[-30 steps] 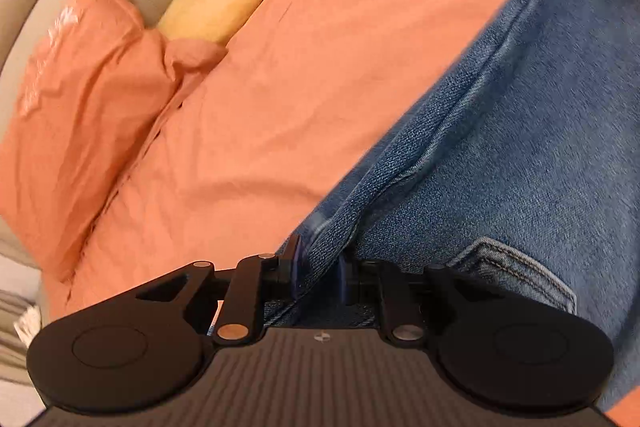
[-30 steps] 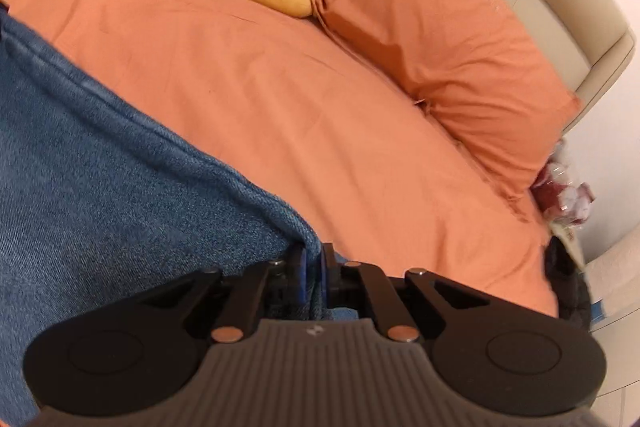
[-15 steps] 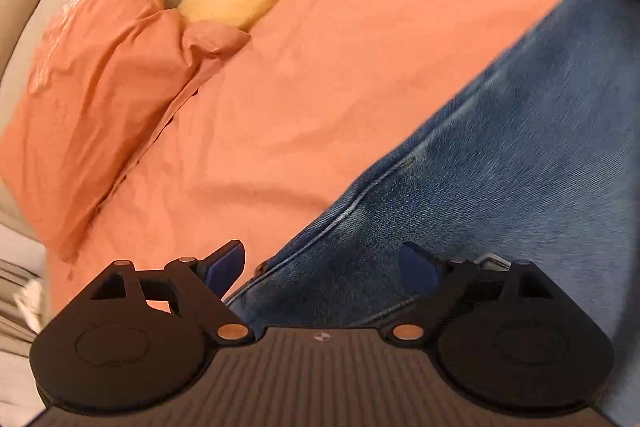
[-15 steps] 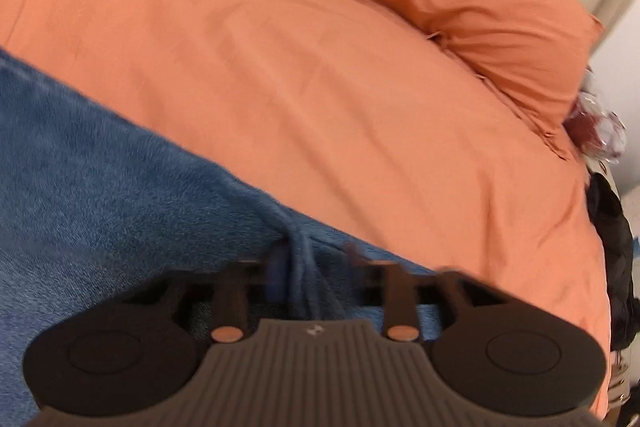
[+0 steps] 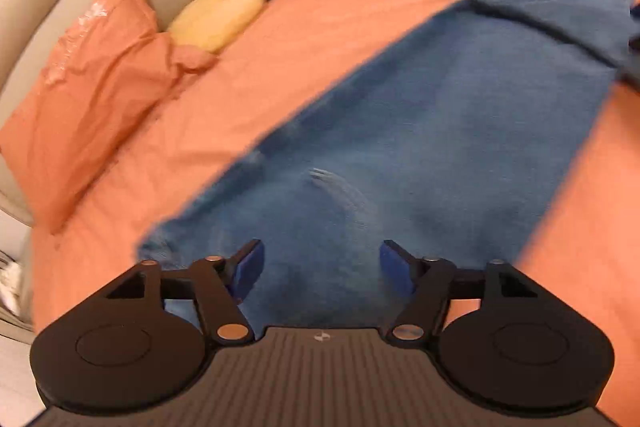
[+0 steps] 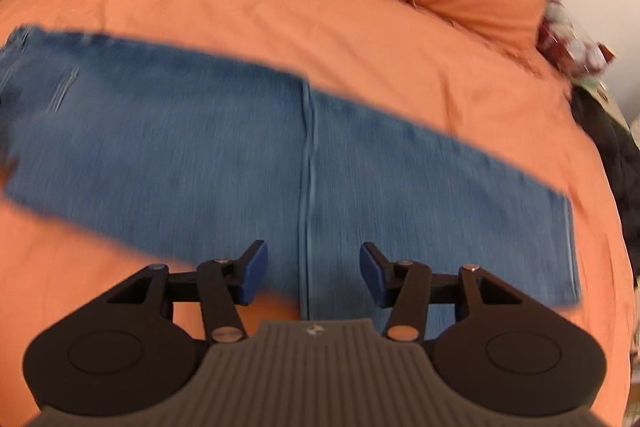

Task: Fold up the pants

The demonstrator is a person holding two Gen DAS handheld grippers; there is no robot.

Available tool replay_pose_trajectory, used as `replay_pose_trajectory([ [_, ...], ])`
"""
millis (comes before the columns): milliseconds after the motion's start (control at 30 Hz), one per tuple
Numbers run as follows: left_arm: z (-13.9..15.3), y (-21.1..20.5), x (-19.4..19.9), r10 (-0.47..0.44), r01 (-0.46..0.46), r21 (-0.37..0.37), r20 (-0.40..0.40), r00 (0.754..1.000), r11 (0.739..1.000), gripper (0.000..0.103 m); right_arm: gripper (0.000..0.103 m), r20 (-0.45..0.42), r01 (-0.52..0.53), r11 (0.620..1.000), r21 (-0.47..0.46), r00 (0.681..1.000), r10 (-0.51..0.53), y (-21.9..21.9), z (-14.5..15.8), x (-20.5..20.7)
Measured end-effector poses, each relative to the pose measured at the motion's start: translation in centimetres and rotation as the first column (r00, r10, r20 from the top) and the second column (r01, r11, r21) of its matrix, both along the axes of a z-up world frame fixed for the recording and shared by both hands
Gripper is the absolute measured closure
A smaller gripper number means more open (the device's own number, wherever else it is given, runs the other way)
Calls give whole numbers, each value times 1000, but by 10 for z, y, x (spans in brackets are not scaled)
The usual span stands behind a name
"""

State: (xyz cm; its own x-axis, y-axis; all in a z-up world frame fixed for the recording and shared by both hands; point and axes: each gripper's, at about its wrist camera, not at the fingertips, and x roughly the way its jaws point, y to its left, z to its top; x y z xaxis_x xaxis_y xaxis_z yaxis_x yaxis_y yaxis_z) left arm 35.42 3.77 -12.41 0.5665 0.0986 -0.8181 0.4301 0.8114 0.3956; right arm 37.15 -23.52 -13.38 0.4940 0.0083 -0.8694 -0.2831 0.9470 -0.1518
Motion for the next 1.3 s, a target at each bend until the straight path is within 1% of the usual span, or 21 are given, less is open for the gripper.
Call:
replay_pose_trajectory([
  [100,-6,-17,-36,-12,12,-60,7,1000,998,29,56,-22,5,1000,-13,1000,-5,-19,-8,-47],
  [167,-11,-26,-54,-2,3,-113,12,1000,994,30,56,-25,4,1000,-13,1000,-4,-32,-12,-72],
  [267,-21,-37,-67,59,-52,-180,38,997,982,29,53,-28,-5,999,-38,1000,4,-50,-12,-101],
  [367,-33,-44,-64,147,-130,-224,62,987,966,29,44,-7,-15,998,-56,1000,15,-65,-10,-122],
  [467,-41,-51,-51,215,-198,-262,38,976,945,29,43,24,-71,992,-102,997,74,-70,-15,-139],
  [533,-45,-56,-40,262,-247,-252,27,965,936,30,43,34,-129,984,-124,990,134,-67,-22,-148],
  [600,-48,-63,-32,287,-275,-221,24,958,936,31,43,32,-180,971,-158,982,187,-61,-33,-153],
  [667,-50,-70,-26,296,-287,-175,24,955,942,46,43,28,-234,956,-176,970,242,-55,-40,-157],
  [700,-51,-73,-22,300,-294,-162,11,954,942,63,43,30,-263,946,-188,962,273,-52,-45,-160],
  [733,-52,-74,-20,304,-300,-155,-1,953,941,68,43,32,-286,935,-209,954,299,-49,-49,-161],
  [767,-51,-75,-18,309,-306,-143,0,951,941,71,43,33,-305,924,-233,947,321,-46,-54,-161],
  [833,-52,-78,-15,321,-319,-113,2,947,941,81,45,39,-328,900,-288,935,353,-42,-66,-160],
  [867,-52,-79,-14,327,-325,-105,2,945,940,82,49,41,-330,890,-315,932,360,-42,-71,-159],
  [900,-52,-81,-13,332,-330,-100,2,943,939,85,59,31,-335,882,-331,931,365,-42,-75,-157],
  [933,-51,-82,-13,334,-333,-91,2,942,939,87,64,18,-340,887,-312,931,364,-44,-74,-155],
  [967,-51,-84,-13,332,-331,-79,4,943,941,87,77,13,-339,897,-282,934,357,-46,-70,-155],
  [1033,-51,-88,-15,312,-311,-48,9,950,949,88,91,38,-336,896,-292,932,361,-49,-58,-157],
  [1100,-52,-90,-16,294,-293,-26,11,956,956,88,96,62,-321,905,-279,935,350,-57,-38,-156],
  [1167,-54,-92,-15,286,-285,-15,10,958,958,88,97,77,-297,916,-269,941,328,-67,-19,-152],
  [1300,-56,-95,-14,271,-271,7,10,963,963,89,97,100,-255,920,-297,950,295,-83,13,-137],
])
